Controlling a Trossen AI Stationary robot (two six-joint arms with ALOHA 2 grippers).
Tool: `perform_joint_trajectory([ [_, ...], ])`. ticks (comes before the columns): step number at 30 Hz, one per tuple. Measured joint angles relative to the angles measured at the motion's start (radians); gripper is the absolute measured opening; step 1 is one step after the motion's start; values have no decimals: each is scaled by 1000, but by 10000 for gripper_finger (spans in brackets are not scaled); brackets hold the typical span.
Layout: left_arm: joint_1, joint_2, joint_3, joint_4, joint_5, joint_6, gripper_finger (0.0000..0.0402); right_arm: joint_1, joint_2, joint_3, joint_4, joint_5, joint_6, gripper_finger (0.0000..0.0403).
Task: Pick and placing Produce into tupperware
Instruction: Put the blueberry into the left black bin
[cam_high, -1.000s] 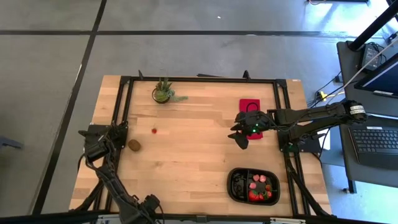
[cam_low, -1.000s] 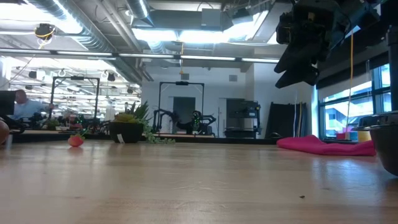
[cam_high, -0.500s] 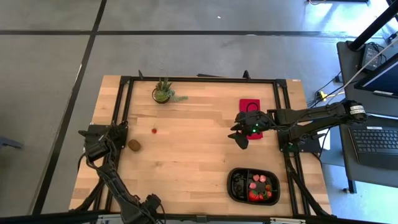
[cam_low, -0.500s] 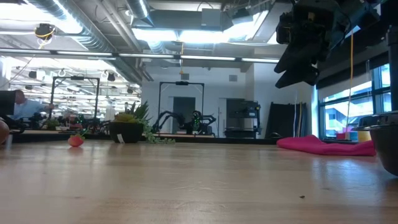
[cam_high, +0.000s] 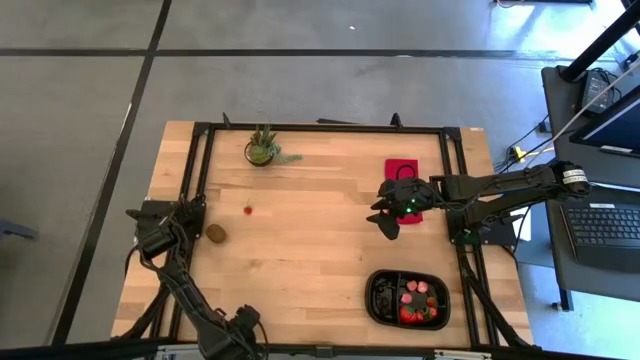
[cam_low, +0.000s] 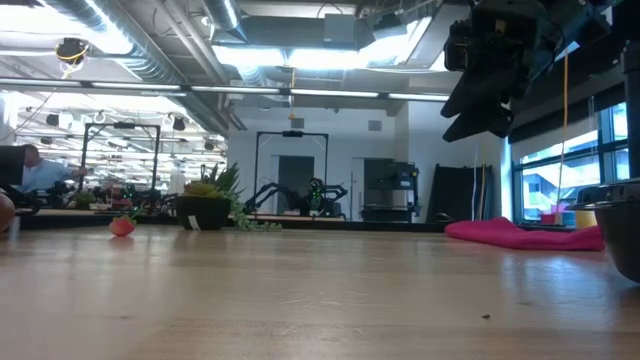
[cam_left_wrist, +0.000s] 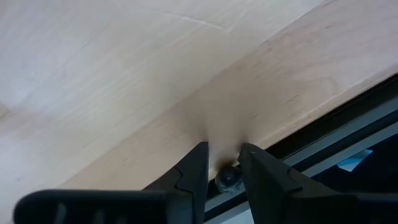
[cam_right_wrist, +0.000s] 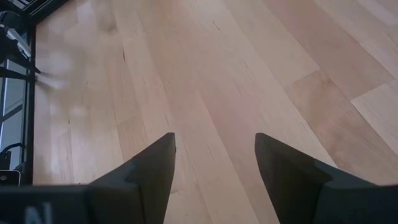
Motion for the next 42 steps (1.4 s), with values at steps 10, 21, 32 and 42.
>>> perform_joint_trajectory([
  [10,1,-1,0,29,48,9,101,0,0,0,0,0,0,222],
  [21,1,-1,0,34,95,9,106,0,0,0,0,0,0,222],
  [32,5,0,1,47,138,27,141,0,0,0,0,0,1,222],
  [42,8,0,1,43,148,32,174,0,0,0,0,0,1,222],
])
